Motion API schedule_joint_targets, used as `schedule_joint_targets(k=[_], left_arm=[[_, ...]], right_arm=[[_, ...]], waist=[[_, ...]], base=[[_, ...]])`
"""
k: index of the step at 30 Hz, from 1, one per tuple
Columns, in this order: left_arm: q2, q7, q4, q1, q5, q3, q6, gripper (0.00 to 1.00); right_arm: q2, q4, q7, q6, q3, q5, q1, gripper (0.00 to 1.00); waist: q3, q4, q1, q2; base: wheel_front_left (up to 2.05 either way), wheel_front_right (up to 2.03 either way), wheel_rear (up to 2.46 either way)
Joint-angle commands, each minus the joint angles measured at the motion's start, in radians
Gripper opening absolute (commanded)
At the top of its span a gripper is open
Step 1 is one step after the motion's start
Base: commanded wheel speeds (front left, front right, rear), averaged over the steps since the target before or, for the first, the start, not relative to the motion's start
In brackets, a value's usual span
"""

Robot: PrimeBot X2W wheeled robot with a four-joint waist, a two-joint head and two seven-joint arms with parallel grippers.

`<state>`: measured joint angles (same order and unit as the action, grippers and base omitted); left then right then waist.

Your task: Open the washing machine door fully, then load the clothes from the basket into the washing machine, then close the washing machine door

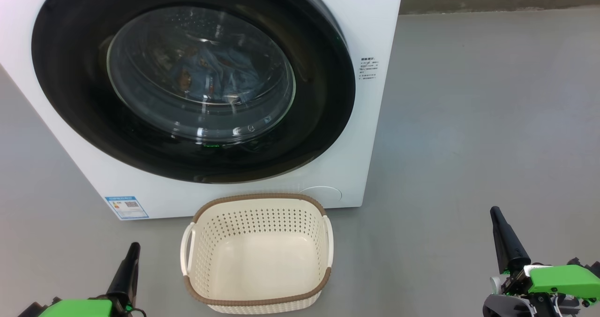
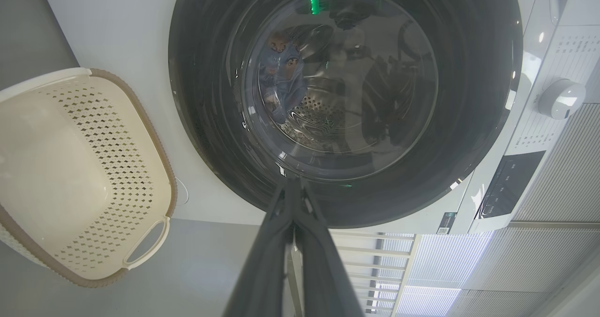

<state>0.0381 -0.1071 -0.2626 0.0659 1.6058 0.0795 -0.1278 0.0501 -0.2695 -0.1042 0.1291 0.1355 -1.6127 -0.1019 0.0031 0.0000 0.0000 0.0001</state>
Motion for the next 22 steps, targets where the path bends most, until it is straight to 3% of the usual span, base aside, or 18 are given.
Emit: schedule_joint_targets(k=[1, 22], left_arm=[[0.013, -0.007, 0.018, 0.042, 0.002, 0.035, -0.003, 0.00], [0.012, -0.007, 0.018, 0.042, 0.002, 0.035, -0.003, 0.00]], right_arm=[[0.001, 0.025, -0.009, 0.002, -0.022, 0.004, -0.006, 0.00], [0.001, 0.025, -0.009, 0.002, -0.022, 0.004, -0.006, 0.00]], waist=[[0.000, 0.000, 0.0000, -0.0001], [0.000, 0.000, 0.0000, -0.0001]], base=[[0.00, 0.00, 0.00], [0.00, 0.00, 0.00]])
